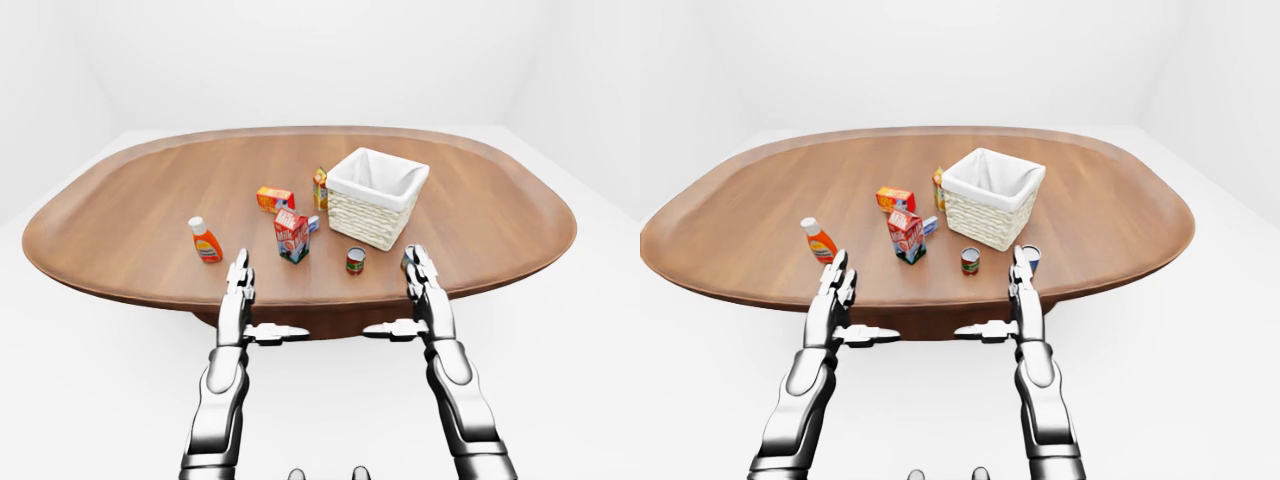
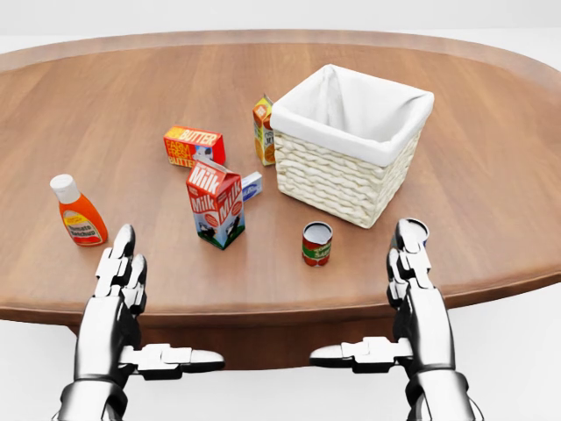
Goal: Pick up the tomato sauce, and put it in the basket.
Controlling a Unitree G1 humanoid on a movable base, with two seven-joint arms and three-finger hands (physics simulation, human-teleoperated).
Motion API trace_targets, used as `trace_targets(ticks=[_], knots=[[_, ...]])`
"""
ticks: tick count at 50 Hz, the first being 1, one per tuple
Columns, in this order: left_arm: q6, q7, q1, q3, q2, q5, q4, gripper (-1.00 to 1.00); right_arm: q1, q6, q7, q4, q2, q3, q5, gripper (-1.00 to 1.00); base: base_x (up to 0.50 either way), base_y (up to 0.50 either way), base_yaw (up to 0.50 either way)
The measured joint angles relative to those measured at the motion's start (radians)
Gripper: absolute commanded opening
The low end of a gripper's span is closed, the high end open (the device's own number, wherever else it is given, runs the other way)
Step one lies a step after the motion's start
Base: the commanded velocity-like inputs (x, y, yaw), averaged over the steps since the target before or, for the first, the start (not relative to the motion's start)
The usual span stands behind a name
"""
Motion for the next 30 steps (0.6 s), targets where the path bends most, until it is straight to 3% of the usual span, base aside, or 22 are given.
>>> trace_targets(ticks=[10,17,26,30], knots=[[0.042,-0.019,0.016,0.016,0.01,0.004,-0.061,1.0,0.006,-0.002,0.002,-0.003,-0.007,-0.017,0.009,1.0,0.0,0.0,0.0],[0.082,-0.03,0.031,0.023,0.014,0.01,-0.122,1.0,0.002,0.024,0.001,-0.035,-0.01,-0.022,0.015,1.0,0.0,0.0,0.0],[0.082,-0.042,0.046,0.03,0.015,0.014,-0.192,1.0,0.015,0.086,0.004,-0.119,-0.01,-0.025,0.02,1.0,0.0,0.0,0.0],[0.082,-0.047,0.05,0.032,0.015,0.015,-0.214,1.0,0.017,0.089,0.006,-0.136,-0.011,-0.028,0.021,1.0,0.0,0.0,0.0]])
